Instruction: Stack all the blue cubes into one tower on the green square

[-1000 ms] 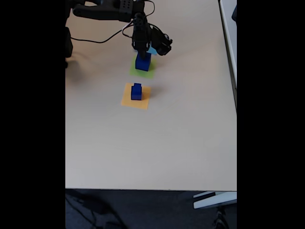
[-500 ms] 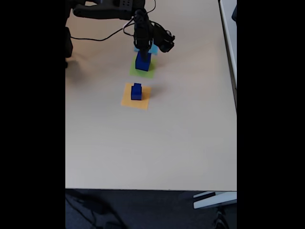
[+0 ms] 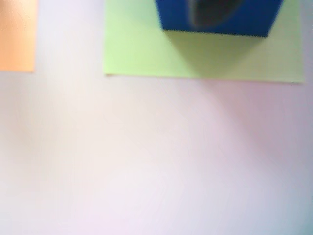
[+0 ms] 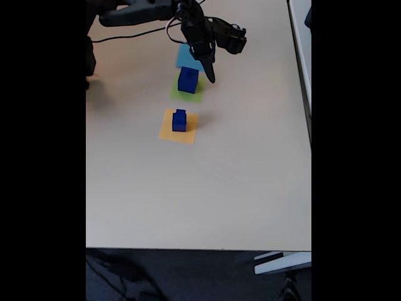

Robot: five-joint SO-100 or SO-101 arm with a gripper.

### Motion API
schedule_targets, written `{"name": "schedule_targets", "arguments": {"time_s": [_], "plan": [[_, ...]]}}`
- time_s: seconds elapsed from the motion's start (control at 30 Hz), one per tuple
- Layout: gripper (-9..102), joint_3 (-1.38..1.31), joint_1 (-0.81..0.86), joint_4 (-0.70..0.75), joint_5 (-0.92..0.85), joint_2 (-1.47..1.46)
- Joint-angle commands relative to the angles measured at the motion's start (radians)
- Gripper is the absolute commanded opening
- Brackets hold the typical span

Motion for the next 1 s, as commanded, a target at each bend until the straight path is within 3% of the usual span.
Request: {"name": "schedule_targets", "arguments": {"time_s": [0.0,0.3,0.97], "plan": [[35,-0.069,0.086,-0.021,-0.094,0.018],[34,-0.058,0.204,0.072,-0.17,-0.028],[32,0.112,0.245,0.04,-0.229,-0.052]]}}
